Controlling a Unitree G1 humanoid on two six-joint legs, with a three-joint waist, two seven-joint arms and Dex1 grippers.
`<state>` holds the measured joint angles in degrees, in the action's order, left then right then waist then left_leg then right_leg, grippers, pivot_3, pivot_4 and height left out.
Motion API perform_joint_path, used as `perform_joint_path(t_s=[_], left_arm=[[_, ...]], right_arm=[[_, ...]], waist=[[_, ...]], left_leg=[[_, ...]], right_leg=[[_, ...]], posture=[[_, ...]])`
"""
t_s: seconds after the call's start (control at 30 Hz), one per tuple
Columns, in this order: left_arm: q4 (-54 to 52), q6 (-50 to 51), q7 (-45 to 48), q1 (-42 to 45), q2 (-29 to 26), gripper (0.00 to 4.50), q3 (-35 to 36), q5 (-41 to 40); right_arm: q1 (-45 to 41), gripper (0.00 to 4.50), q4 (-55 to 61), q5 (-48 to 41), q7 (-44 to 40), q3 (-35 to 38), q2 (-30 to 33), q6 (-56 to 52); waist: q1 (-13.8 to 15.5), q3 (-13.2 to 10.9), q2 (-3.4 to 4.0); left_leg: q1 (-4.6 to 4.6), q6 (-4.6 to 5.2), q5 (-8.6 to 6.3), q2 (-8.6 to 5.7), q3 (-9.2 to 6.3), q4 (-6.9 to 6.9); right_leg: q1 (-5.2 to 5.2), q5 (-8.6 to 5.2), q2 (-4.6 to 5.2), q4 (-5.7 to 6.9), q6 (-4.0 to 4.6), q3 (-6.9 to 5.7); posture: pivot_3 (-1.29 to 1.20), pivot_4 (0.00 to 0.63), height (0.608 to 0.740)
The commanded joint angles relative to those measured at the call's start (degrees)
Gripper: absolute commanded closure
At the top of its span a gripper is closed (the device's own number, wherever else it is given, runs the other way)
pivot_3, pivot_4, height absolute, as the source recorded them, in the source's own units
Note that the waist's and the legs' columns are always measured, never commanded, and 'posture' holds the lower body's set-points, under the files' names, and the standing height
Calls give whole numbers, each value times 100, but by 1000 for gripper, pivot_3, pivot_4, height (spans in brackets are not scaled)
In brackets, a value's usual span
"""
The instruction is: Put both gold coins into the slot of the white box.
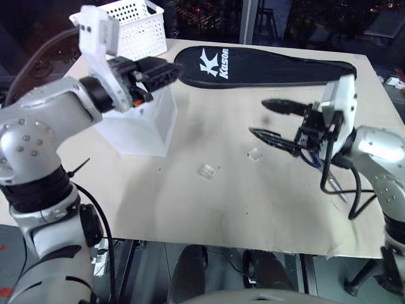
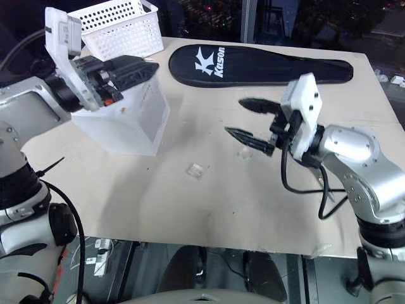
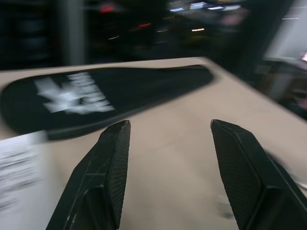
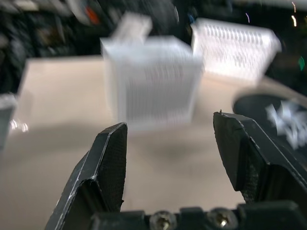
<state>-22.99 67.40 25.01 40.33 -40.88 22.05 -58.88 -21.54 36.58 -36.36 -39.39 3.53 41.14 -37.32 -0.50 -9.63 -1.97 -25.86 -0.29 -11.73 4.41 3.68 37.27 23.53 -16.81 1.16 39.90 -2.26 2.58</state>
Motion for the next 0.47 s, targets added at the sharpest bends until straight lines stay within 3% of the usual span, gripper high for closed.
perform_joint_path(t_s=[0.03,0.1,0.13,0.23,0.33,0.47], left_arm=[[-590,-509,712,-749,-53,1086,139,-228],[-767,-1073,1419,-1852,-394,197,158,340],[-774,-1340,1741,-2353,-531,32,232,574],[-660,-1867,2127,-3188,-732,0,419,900],[-418,-2227,2451,-3783,-861,0,695,1172],[-81,-2455,2601,-3946,-829,0,755,1248]], right_arm=[[572,1393,515,-201,188,650,226,-260],[1520,1393,677,-211,244,1376,355,-491],[2028,1150,793,-189,222,1743,371,-531],[2920,98,1055,-251,129,2423,359,-429],[3743,13,1304,-203,-101,3072,330,-248],[4393,13,1379,-146,-360,3545,205,44]], waist=[[-51,-1,1],[-69,1,4],[-62,8,13],[-20,9,13],[-12,8,13],[-11,11,8]], left_leg=[[5,0,0,1,-3,-4],[9,-1,1,5,-3,4],[18,-1,1,5,3,0],[43,5,-3,4,4,-7],[47,26,-13,3,-3,8],[133,28,-16,4,-3,7]], right_leg=[[-2,0,-3,0,0,3],[-1,1,-15,10,1,5],[-7,1,-15,11,1,5],[-36,-2,-14,-2,3,-4],[-46,-1,-14,-3,0,-7],[-131,-27,-7,-13,5,-10]], posture=[[0,150,740],[0,150,740],[0,150,740],[0,150,740],[0,150,740],[0,150,740]])
